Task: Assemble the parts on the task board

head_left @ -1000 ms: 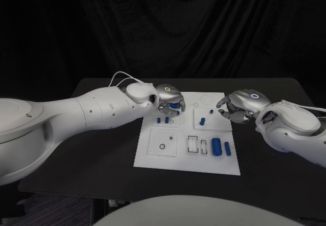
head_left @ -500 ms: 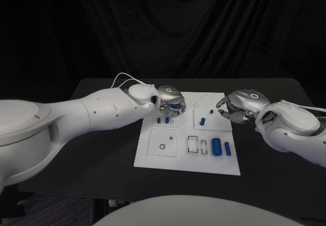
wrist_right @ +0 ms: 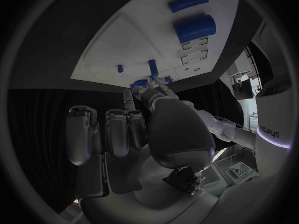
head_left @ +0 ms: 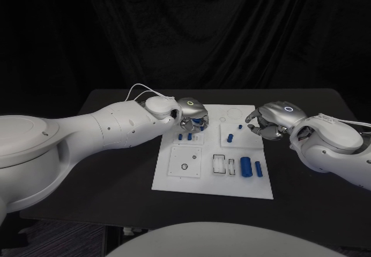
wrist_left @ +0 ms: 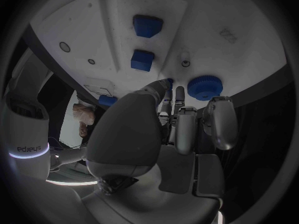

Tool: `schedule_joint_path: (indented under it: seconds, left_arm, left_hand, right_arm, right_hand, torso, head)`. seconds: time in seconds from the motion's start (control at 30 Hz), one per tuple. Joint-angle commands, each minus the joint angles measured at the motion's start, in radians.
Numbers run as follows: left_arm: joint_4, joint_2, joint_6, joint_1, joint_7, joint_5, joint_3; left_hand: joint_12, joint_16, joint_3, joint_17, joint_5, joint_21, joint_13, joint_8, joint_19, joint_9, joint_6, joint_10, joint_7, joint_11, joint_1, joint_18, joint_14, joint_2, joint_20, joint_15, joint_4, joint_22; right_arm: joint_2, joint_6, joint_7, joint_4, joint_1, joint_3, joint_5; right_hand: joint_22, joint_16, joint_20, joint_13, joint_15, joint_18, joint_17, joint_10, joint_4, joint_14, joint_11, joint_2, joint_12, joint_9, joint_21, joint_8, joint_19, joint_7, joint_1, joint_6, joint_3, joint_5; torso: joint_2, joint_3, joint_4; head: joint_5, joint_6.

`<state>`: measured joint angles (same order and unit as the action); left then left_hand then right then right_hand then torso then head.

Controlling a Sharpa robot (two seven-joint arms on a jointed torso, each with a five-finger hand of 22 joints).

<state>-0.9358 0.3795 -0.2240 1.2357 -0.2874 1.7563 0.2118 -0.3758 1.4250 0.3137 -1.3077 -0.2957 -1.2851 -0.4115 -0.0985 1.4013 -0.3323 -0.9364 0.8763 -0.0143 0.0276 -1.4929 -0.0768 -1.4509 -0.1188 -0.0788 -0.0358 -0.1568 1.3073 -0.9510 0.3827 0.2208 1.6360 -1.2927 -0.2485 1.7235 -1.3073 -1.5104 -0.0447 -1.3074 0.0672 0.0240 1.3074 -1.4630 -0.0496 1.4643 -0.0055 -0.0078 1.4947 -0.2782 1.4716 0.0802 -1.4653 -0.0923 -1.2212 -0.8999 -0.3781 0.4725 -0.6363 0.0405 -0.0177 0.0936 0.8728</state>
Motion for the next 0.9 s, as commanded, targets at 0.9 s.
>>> schedule_joint_path:
  seconds: [0.9]
  left_arm:
    - [0.012,-0.003,-0.051,-0.011,-0.065,0.004,-0.001]
  left_hand:
    - [-0.047,0.002,0.003,-0.008,-0.018,-0.001,-0.041,-0.043,0.005,-0.035,-0.076,0.076,-0.018,-0.037,0.009,0.011,0.008,0.032,0.004,-0.029,0.042,0.177]
  right_arm:
    - [0.002,-0.005,0.008,-0.002,0.002,0.001,0.003]
  right_hand:
    - [-0.228,0.002,0.007,-0.180,0.006,0.003,0.149,-0.045,0.000,0.082,-0.005,0.005,-0.005,0.002,-0.003,-0.003,-0.055,0.002,0.008,-0.005,-0.007,0.004]
  torso:
    - [0.001,0.0014,0.0000]
  head:
    - [-0.003,0.000]
